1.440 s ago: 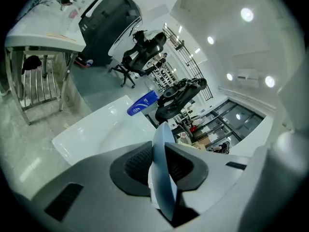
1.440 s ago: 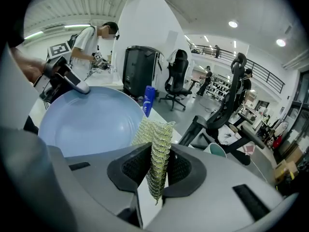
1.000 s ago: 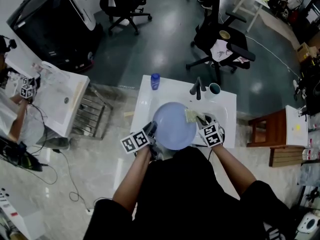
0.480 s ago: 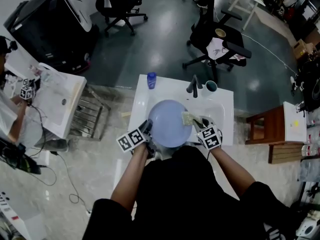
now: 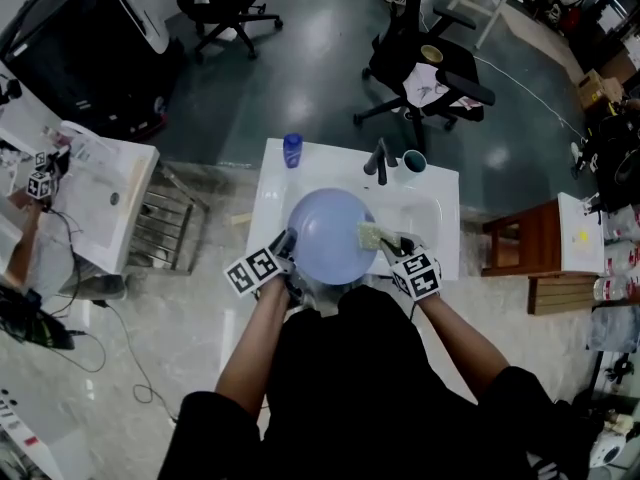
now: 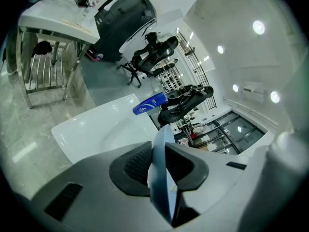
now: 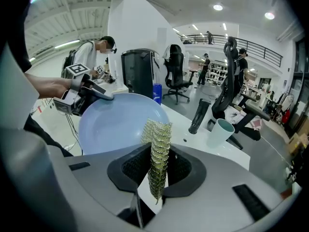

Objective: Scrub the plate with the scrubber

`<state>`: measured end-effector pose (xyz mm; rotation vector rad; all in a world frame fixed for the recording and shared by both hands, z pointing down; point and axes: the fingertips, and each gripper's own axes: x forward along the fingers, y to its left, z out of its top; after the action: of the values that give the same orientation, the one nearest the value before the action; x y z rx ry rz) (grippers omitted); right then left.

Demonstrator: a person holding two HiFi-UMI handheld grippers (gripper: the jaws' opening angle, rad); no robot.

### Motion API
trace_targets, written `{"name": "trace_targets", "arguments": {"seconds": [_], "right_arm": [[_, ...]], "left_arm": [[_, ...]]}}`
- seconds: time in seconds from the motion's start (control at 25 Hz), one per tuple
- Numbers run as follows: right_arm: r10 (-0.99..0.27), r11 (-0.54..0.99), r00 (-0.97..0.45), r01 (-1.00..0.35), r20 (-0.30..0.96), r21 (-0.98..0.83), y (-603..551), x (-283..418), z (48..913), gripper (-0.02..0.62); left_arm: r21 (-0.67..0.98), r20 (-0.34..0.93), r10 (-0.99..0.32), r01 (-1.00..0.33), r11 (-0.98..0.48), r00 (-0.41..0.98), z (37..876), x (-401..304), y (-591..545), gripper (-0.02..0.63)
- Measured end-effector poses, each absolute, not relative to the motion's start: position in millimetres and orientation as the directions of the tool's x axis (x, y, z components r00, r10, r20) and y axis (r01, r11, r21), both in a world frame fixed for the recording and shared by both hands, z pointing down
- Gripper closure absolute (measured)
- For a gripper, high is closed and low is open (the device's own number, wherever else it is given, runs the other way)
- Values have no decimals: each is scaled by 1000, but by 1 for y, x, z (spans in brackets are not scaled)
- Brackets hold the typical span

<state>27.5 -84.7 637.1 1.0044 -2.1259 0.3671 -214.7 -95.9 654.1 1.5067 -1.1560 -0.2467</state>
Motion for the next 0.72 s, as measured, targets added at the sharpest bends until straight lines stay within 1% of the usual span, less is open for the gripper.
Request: {"name": "trace_targets", "arguments": {"seconds": [0.72], "right_arm": [[-526,596,-468,-799,710,-84,-42,-1,630,534]], "left_arm": [[860,424,-749,-485,158,509,656,-218,-107,534]]}}
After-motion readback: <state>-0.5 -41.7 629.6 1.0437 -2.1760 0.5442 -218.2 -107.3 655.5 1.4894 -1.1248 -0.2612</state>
